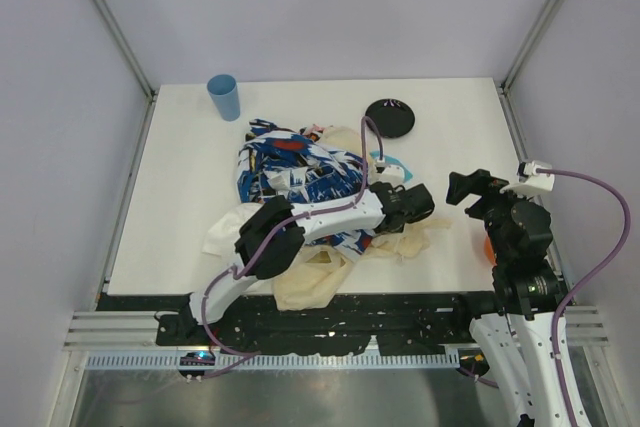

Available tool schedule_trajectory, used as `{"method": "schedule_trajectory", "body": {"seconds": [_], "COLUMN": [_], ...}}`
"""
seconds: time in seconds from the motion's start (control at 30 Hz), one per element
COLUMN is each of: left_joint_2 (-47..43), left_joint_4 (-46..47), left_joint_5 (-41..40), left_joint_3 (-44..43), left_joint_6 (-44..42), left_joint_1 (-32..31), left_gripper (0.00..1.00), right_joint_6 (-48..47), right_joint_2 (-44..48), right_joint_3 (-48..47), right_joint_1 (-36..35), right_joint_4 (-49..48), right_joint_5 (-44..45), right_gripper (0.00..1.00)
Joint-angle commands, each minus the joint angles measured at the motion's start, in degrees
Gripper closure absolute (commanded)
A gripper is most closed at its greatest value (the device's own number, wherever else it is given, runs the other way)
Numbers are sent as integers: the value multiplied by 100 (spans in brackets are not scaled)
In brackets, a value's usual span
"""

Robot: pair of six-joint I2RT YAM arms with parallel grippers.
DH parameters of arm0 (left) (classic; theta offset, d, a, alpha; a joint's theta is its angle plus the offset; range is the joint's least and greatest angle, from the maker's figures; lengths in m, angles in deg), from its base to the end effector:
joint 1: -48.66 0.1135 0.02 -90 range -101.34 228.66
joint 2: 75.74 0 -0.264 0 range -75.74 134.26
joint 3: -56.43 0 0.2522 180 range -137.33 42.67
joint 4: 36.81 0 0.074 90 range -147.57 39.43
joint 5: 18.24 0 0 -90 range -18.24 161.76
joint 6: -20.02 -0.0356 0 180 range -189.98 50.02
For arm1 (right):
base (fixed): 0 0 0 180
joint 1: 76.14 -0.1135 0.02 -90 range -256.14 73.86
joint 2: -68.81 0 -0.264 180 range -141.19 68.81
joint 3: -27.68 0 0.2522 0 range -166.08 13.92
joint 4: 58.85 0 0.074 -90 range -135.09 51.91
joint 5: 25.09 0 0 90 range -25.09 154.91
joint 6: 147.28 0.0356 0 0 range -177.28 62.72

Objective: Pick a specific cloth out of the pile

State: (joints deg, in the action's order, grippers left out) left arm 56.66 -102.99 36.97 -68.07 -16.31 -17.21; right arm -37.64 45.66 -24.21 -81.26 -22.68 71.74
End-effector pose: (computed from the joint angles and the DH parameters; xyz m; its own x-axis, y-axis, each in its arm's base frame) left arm 0.2132 -0.4262 0.1745 -0.7852 0.1344 -0.6045 0.0894 0.9905 0.1041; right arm 0.1068 0.0053 0.3244 -0.1116 0.3251 -0.9391 0.0705 0.9452 0.3188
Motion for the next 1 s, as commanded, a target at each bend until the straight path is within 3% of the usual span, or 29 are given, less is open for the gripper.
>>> {"method": "schedule_trajectory", "body": {"seconds": [0.0, 0.1, 0.2, 0.33, 0.37, 0.4, 0.53, 0.67, 0.77, 0.97], "left_joint_2": [1111, 1463, 1622, 1614, 1544, 1456, 361, -1537, -2883, -4545], "left_joint_4": [-811, -1182, -1025, -831, -744, -726, -541, 650, 1593, 1928], "left_joint_5": [509, 525, 666, 736, 728, 710, 53, -712, -924, -1153], "left_joint_3": [-113, -562, -581, -537, -502, -467, -2, 1480, 2537, 3593], "left_joint_6": [882, 874, 742, 382, 259, 154, -374, -962, -1288, -1508], "left_joint_1": [-76, -76, -76, -76, -84, -84, -76, -67, 91, 636], "left_gripper": [8, 15, 35, 74, 96, 100, 100, 100, 100, 100], "right_joint_6": [40, 31, 49, 40, 49, 49, 66, 31, 49, 5], "right_joint_2": [-40, -31, -40, -75, -75, -66, -66, -127, -154, -241], "right_joint_3": [-2, 16, 7, 7, -1, -2, -2, -19, -28, 51], "right_joint_1": [20, 3, 11, 3, 11, 3, 3, 3, 11, 11], "right_joint_4": [-71, -79, -53, -35, -18, -9, -18, -9, -9, -281], "right_joint_5": [125, 178, 196, 275, 301, 345, 389, 293, 258, -365], "right_gripper": [5, 5, 5, 5, 5, 5, 5, 5, 5, 5]}}
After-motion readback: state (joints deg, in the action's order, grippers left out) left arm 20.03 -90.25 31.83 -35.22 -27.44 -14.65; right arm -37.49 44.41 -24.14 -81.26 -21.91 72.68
